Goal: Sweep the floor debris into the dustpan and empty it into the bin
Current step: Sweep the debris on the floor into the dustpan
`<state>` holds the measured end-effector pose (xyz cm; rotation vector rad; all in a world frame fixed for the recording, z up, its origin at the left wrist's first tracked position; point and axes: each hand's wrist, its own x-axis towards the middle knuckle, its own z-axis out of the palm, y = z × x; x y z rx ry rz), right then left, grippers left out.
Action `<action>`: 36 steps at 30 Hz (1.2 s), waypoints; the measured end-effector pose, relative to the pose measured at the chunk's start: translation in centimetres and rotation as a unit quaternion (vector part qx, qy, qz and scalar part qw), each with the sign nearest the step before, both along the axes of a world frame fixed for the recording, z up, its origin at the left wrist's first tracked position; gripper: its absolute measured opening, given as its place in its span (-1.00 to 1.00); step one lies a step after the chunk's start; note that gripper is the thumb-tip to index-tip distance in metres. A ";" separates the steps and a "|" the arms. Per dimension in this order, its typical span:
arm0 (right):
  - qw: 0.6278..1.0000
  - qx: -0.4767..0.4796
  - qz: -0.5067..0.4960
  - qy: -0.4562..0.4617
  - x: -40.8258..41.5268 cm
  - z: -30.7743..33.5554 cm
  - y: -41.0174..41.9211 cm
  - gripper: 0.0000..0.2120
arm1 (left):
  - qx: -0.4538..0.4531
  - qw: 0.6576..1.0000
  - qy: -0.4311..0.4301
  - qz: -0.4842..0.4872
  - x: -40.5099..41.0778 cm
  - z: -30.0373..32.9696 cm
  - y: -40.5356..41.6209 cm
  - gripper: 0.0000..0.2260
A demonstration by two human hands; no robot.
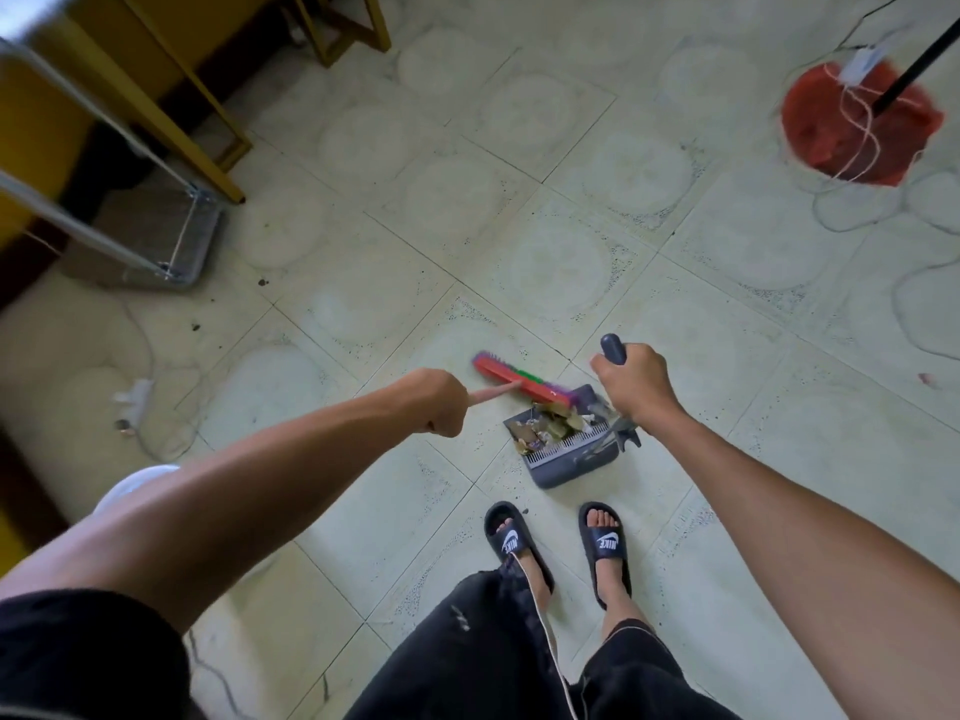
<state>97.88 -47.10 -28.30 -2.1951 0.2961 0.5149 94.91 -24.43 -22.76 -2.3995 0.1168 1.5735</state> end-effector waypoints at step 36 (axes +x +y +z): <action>0.991 0.106 -0.075 0.014 -9.3 1.1 -2.8 -0.66 | -0.086 0.987 -0.115 0.074 11.0 1.7 -0.8 -0.89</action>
